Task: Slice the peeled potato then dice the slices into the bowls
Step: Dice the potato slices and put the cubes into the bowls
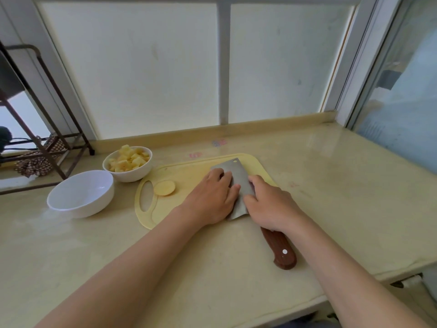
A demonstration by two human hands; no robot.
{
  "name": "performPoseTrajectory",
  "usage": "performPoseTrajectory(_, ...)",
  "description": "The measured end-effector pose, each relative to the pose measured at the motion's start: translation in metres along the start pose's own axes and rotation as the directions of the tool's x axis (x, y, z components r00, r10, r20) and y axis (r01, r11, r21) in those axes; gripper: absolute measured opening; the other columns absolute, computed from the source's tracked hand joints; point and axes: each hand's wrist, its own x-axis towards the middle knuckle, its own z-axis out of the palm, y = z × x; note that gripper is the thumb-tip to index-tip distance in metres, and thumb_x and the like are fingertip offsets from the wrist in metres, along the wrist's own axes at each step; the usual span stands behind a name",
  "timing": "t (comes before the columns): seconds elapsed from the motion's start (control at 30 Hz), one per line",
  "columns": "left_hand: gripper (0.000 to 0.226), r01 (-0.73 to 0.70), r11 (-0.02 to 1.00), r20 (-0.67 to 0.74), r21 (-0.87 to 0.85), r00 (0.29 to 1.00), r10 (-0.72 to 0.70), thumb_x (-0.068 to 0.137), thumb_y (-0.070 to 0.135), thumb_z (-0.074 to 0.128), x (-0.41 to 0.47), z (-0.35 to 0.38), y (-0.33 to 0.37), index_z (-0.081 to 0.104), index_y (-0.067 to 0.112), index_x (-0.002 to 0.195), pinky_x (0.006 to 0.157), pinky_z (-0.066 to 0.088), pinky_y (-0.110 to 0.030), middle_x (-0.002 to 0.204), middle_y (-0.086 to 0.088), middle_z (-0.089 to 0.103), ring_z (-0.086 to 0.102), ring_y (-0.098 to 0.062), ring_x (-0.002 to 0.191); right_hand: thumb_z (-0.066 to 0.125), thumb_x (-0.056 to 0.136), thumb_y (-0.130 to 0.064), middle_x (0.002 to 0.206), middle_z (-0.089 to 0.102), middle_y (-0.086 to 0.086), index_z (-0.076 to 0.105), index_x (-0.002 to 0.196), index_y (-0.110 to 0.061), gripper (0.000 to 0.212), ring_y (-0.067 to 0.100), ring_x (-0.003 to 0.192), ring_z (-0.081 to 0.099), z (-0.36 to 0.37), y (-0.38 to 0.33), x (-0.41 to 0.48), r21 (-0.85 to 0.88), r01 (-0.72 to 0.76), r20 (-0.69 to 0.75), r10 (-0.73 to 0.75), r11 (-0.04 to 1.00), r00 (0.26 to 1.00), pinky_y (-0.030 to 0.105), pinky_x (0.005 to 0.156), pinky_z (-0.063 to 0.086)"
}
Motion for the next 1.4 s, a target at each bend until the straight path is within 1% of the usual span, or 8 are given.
performPoseTrajectory(0.07,0.033,-0.004,0.999,-0.012,-0.042,1.0,0.003,0.103,0.037,0.035,0.002,0.001,0.003,0.053,0.01,0.106,0.092,0.04,-0.032,0.111,-0.007,0.051,0.049,-0.022,0.105,0.038,0.103,-0.032,0.117,0.069,0.005,0.036,0.153,-0.028,0.05,0.029,0.085,0.067,0.001,0.006,0.002,0.077,-0.003,-0.003,0.003,0.997,1.0,0.035,0.08,0.051)
performPoseTrajectory(0.13,0.034,-0.002,0.997,-0.025,-0.077,1.0,0.0,0.102,0.034,0.038,0.006,0.002,0.008,0.057,0.007,0.112,0.093,0.043,-0.038,0.116,-0.009,0.053,0.052,-0.024,0.106,0.04,0.101,-0.03,0.093,0.068,-0.004,0.037,0.153,-0.034,0.052,0.026,0.062,0.068,0.001,0.012,0.002,0.224,-0.02,0.018,0.017,0.974,1.0,0.03,0.059,0.049)
performPoseTrajectory(0.27,0.033,-0.001,0.993,-0.05,-0.118,0.999,-0.005,0.1,0.03,0.043,0.014,0.004,0.018,0.061,0.005,0.11,0.09,0.045,-0.04,0.119,-0.01,0.055,0.054,-0.025,0.105,0.043,0.1,-0.015,0.067,0.06,-0.004,0.045,0.141,-0.037,0.046,0.017,0.048,0.059,-0.002,0.02,0.0,0.542,-0.049,0.028,0.041,0.839,0.999,0.022,0.039,0.039)
performPoseTrajectory(0.43,0.033,0.007,0.993,-0.057,-0.118,0.998,-0.014,0.098,0.031,0.045,0.028,-0.003,0.022,0.065,0.004,0.1,0.089,0.047,-0.039,0.12,-0.006,0.056,0.056,-0.024,0.101,0.044,0.1,-0.007,0.064,0.057,0.001,0.048,0.116,-0.041,0.038,0.01,0.042,0.056,-0.005,0.018,-0.003,0.709,-0.054,0.007,0.07,0.703,0.998,0.024,0.04,0.041)
performPoseTrajectory(0.53,0.03,-0.021,0.997,-0.035,-0.071,0.999,0.018,0.097,0.03,0.045,0.04,-0.011,0.027,0.058,0.009,0.079,0.081,0.047,-0.039,0.102,-0.005,0.056,0.055,-0.024,0.09,0.046,0.1,-0.006,0.068,0.059,0.006,0.048,0.136,-0.033,0.045,0.008,0.036,0.054,-0.012,0.02,-0.001,0.745,-0.076,0.004,0.109,0.663,0.994,0.019,0.034,0.037)
performPoseTrajectory(0.67,0.033,-0.084,0.996,0.0,-0.007,0.996,0.084,0.096,0.032,0.043,0.055,-0.03,0.03,0.059,0.01,0.077,0.072,0.044,-0.035,0.089,-0.002,0.053,0.054,-0.022,0.081,0.047,0.1,-0.005,0.069,0.059,0.012,0.044,0.151,-0.025,0.055,0.014,0.039,0.054,-0.024,0.019,0.005,0.779,-0.091,0.016,0.126,0.621,0.992,0.023,0.04,0.044)
performPoseTrajectory(0.83,0.035,-0.071,0.997,-0.043,0.016,0.997,0.071,0.093,0.034,0.043,0.063,-0.063,0.015,0.058,0.009,0.072,0.066,0.047,-0.039,0.083,-0.005,0.057,0.055,-0.024,0.074,0.047,0.1,-0.004,0.07,0.057,0.009,0.049,0.141,-0.03,0.048,0.018,0.053,0.055,-0.04,-0.007,0.017,0.823,-0.057,0.014,0.08,0.565,0.997,0.026,0.042,0.046)
performPoseTrajectory(1.4,0.038,0.231,0.973,-0.204,0.027,0.954,-0.221,0.086,0.036,0.039,-0.072,-0.154,-0.134,0.061,0.008,0.072,0.069,0.048,-0.048,0.072,-0.006,0.061,0.056,-0.025,0.071,0.045,0.099,0.0,0.065,0.057,0.009,0.055,0.113,-0.03,0.034,0.016,0.042,0.053,0.028,-0.194,0.03,0.814,0.04,0.127,-0.246,0.579,0.961,0.026,0.04,0.046)
